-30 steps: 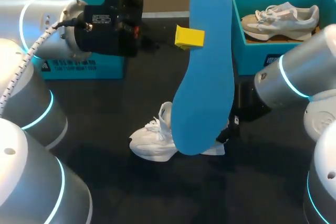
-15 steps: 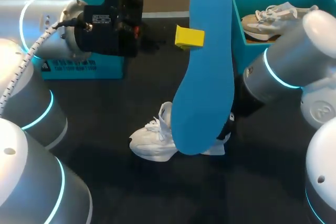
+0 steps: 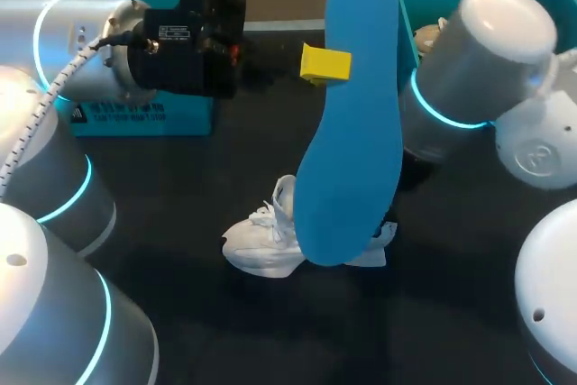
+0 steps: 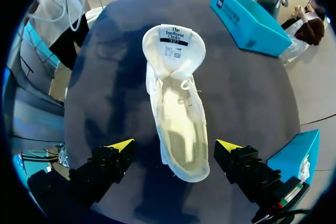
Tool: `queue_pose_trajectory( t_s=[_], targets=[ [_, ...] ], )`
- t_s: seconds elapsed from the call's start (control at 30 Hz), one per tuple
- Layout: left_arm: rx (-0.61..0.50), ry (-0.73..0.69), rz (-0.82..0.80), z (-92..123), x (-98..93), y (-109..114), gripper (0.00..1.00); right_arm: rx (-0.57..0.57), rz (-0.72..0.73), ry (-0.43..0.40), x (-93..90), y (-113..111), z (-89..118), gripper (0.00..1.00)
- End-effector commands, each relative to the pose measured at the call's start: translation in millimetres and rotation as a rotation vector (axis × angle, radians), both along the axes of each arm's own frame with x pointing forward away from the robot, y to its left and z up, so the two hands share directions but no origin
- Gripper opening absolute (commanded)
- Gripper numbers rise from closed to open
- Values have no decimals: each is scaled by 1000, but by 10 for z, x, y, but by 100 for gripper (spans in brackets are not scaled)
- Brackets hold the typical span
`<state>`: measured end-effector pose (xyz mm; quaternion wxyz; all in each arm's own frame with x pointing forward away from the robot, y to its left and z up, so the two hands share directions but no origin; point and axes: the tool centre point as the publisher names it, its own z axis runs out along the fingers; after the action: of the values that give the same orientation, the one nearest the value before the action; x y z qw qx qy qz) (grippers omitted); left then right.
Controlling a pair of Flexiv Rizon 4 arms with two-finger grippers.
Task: Take the shoe out of the shoebox, open the shoe tongue, remove and reinsert the insole, then place the shoe into the shoebox
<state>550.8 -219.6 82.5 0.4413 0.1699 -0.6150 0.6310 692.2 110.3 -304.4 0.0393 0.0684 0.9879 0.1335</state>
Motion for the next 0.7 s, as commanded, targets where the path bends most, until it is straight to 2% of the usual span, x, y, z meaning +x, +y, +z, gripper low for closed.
queue_pose_trajectory(
  t_s=[0.03,0.7],
  targets=[
    [1,0,0,-6,-5,1,0,-169,-15,29,16,89,-34,100],
    [1,0,0,-6,-5,1,0,-171,-9,52,73,91,-104,100]
  ],
)
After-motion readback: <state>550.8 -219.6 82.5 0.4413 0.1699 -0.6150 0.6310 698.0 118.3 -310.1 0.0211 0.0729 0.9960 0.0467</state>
